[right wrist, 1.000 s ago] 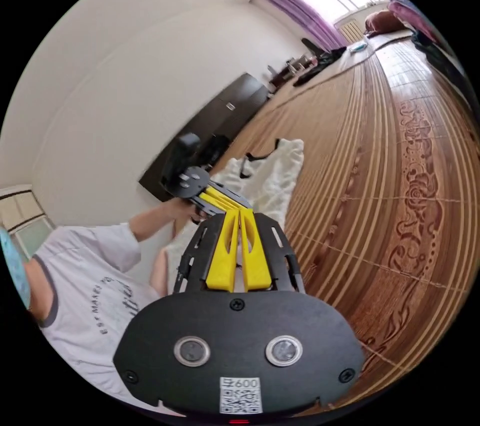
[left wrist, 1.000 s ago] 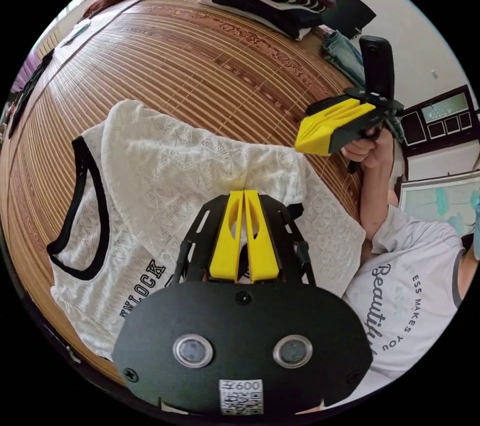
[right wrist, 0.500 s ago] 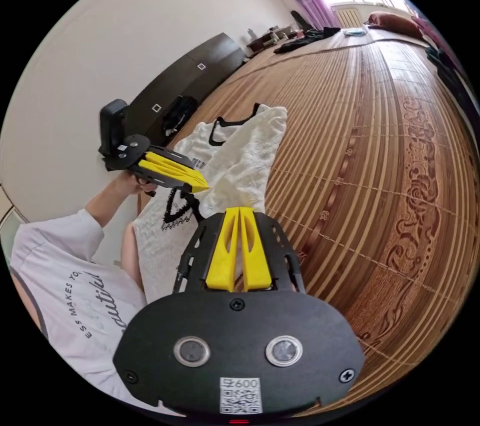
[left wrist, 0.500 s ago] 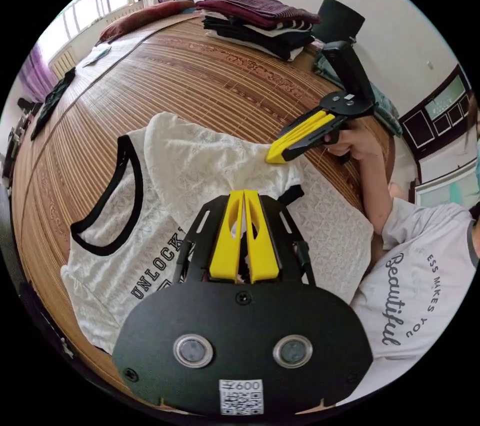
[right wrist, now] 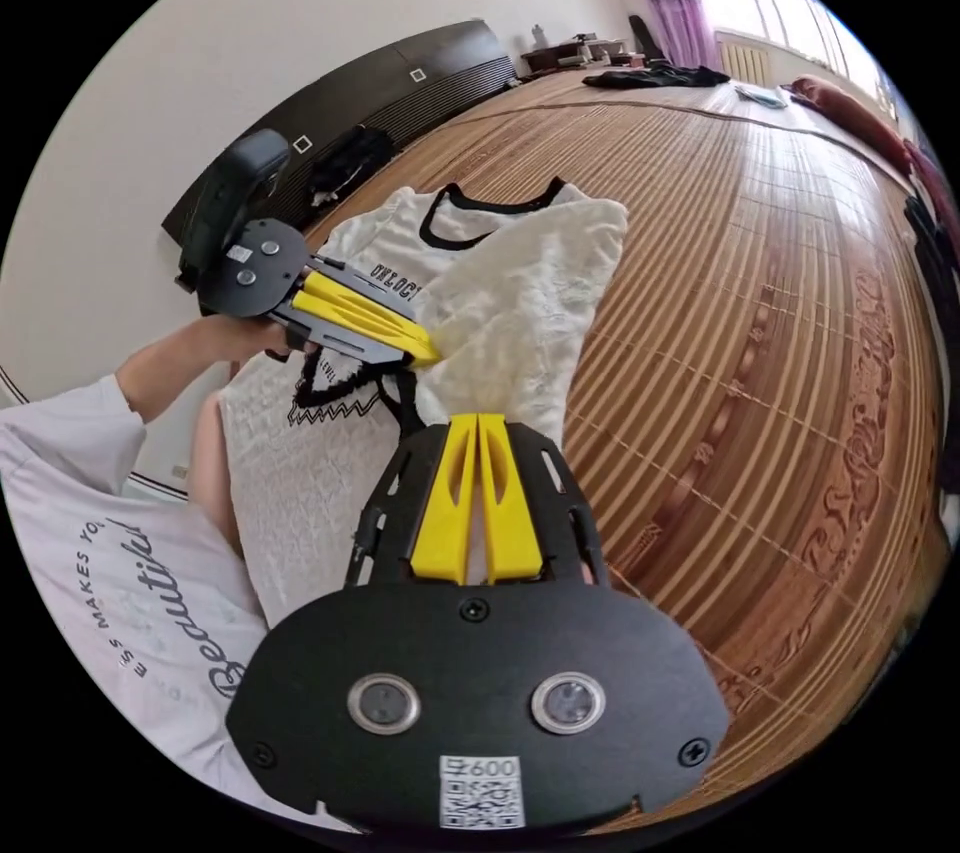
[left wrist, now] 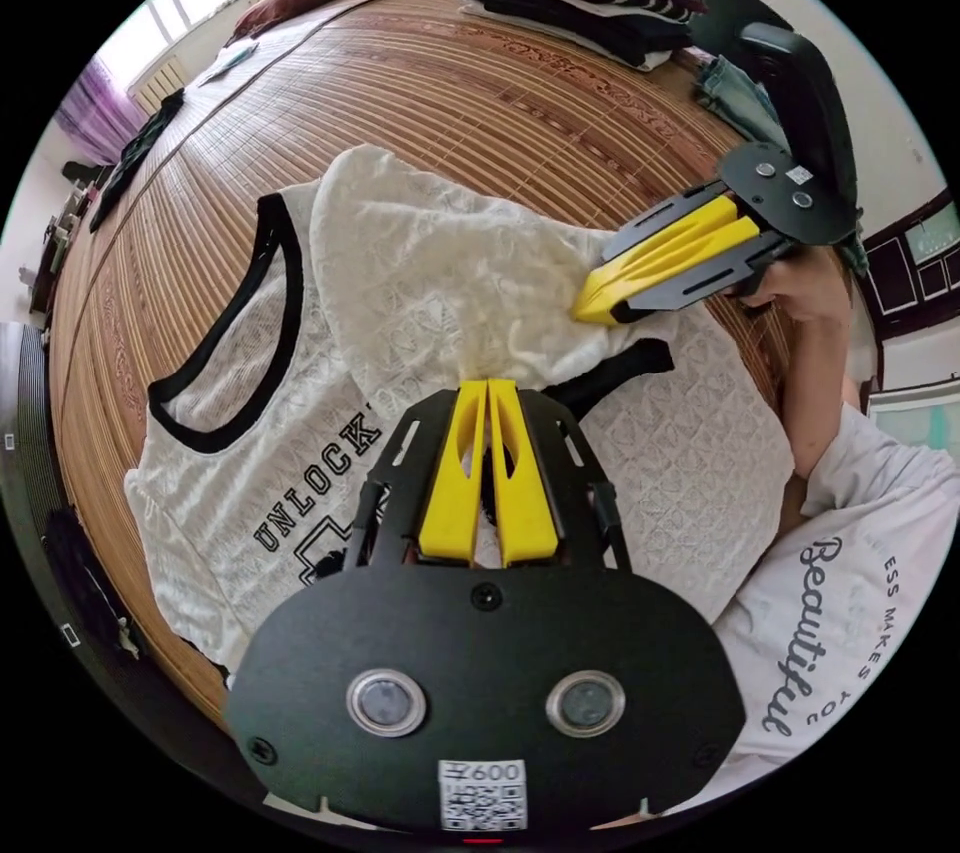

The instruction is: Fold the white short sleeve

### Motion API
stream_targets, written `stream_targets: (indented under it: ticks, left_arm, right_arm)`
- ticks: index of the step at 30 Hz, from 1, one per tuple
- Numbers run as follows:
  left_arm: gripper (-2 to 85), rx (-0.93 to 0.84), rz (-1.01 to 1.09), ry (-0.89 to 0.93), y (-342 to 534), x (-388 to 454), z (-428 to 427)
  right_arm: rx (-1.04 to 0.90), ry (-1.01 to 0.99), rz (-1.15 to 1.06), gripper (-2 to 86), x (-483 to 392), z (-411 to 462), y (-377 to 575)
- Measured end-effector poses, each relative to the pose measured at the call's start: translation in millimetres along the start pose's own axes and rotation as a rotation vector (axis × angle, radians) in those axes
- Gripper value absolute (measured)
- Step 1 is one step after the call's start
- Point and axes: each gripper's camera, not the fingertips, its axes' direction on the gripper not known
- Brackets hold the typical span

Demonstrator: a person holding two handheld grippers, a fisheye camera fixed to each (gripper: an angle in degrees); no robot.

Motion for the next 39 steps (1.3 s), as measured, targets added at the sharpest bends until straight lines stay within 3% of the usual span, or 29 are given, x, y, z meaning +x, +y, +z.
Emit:
stream_targets:
  ticks: [4,8,12,15,19,23,25,27,29,33,37,39]
  left_arm:
    - [0.1,0.013,0.008,-0.049,6,7,7]
    - [0.1,0.030,0.013,-0.090,12,11,14]
    - [0.1,0.048,0.023,-0.121,20,13,20]
    - [0.2,0.071,0.046,-0.150,27,15,23]
    - [0.3,0.125,0.070,-0.176,39,16,23]
    - [0.3,0.062,-0.143,0.033,33,-33,5]
    - [0.2,0.183,-0.212,0.074,33,-54,-17]
    - [0.2,0.269,-0.254,0.010,18,-74,-35]
    - [0.2,0.282,-0.226,0.014,-6,-84,-37]
    - [0.2,0.277,-0.142,-0.060,-68,-92,-8]
    - [0.2,0.159,-0.081,-0.233,-105,-92,57]
    - [0.2,0.336,-0.091,-0.384,-89,-75,72]
  right_arm:
    - [0.022,0.021,-0.021,-0.9,-10,-23,11]
    - [0.265,-0.185,-0.105,-0.9,-35,-37,7]
    - [-0.042,0.006,-0.137,-0.9,-39,15,-7]
    - [-0.072,-0.278,-0.133,-0.9,-8,0,4]
    - [0.250,-0.334,0.013,-0.9,41,-66,38]
    - [0.259,-0.295,0.109,-0.9,63,-65,46]
    - [0.187,-0.310,0.100,-0.9,61,-51,39]
    - [0.126,-0.310,0.059,-0.9,50,-41,32]
    - [0.067,-0.217,0.042,-0.9,36,-29,27]
    - [0.062,-0.251,0.063,-0.9,35,-18,26]
    - [0.102,-0.186,0.097,-0.9,32,-17,31]
    - [0.117,-0.150,0.106,-0.9,28,-15,30]
